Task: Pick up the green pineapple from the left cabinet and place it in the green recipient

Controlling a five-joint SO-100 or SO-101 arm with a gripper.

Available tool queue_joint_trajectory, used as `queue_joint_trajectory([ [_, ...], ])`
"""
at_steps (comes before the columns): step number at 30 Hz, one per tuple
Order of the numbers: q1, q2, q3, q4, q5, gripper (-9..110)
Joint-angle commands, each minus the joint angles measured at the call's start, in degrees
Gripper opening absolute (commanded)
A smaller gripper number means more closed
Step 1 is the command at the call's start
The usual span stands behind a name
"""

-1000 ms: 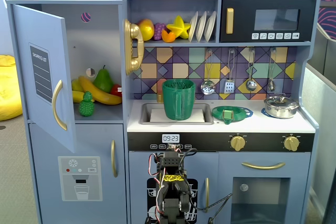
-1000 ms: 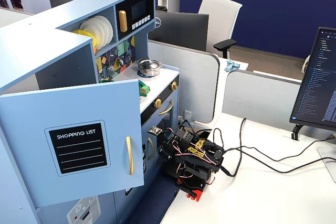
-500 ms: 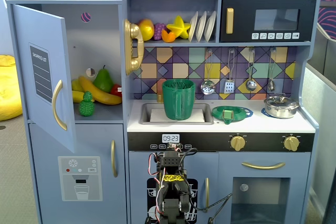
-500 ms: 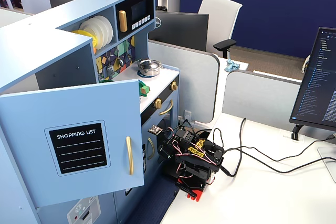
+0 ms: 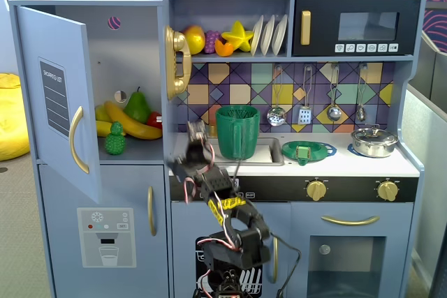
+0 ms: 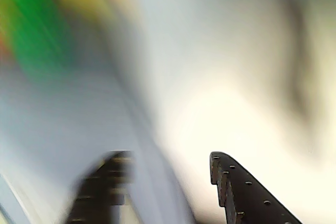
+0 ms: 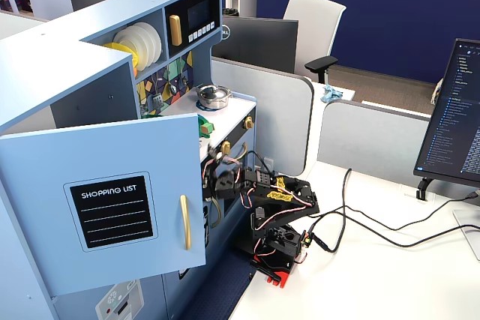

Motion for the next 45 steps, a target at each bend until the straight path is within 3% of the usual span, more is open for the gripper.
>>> queue_joint_trajectory([
  [1, -3.7, -2.8, -7.2, -9.5, -0.9, 22],
  [6, -5.8, -5.4, -6.6, -12.9, 0.7, 31],
  [13, -5.4, -11.9, -5.9, -19.2, -5.4, 37],
  [28, -11.3, -29.7, -12.8, -29.5, -12.1, 35],
  [38, -10.9, -40.4, -22.0, -33.7, -1.8, 40],
  [45, -11.2, -45.7, -24.1, -35.3, -0.7, 39],
])
